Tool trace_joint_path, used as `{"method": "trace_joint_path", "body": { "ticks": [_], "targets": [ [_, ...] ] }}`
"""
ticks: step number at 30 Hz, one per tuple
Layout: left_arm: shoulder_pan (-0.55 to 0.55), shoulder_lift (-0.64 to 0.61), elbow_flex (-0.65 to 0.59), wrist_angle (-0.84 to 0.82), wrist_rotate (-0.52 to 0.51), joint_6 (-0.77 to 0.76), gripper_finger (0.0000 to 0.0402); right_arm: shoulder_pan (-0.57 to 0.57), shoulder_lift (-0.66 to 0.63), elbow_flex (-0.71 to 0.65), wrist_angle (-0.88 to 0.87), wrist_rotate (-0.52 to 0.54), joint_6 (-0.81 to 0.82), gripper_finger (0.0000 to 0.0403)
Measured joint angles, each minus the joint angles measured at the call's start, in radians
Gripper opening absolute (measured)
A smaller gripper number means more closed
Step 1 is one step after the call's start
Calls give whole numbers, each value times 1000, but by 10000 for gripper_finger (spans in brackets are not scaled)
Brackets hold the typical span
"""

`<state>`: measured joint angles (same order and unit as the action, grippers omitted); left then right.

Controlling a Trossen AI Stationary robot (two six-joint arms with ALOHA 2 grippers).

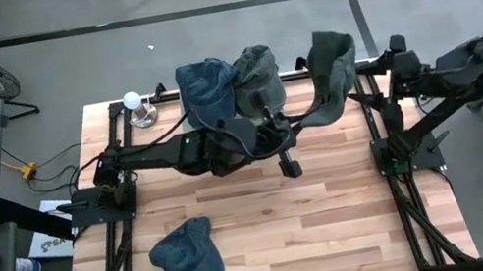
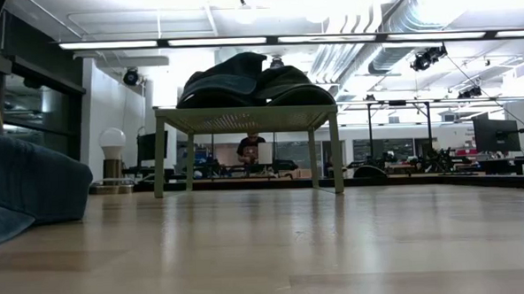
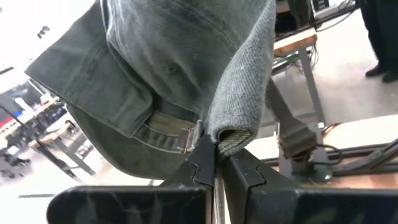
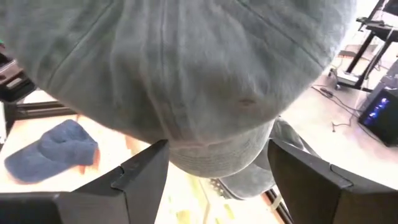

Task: Pick & Place hat
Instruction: Stack the gray cap on the stacked gray cap on the shelf

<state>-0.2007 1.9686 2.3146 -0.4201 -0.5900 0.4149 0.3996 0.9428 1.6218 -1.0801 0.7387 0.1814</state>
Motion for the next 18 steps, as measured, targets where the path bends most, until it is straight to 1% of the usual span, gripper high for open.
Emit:
{"method": "trace_joint_path", "body": {
  "ticks": [3, 6, 10, 18],
  "targets": [
    [8, 0, 0, -1, 21, 33, 5, 0, 10, 0, 0, 19, 2, 266],
    [28, 0, 0, 1, 96, 34, 5, 0, 24, 0, 0, 44, -5, 266],
    [53, 0, 0, -2, 148, 34, 5, 0, 47, 0, 1, 100, -30, 266],
    [89, 0, 0, 0, 284, 34, 5, -1, 80, 0, 27, 191, -38, 266]
  ]
}}
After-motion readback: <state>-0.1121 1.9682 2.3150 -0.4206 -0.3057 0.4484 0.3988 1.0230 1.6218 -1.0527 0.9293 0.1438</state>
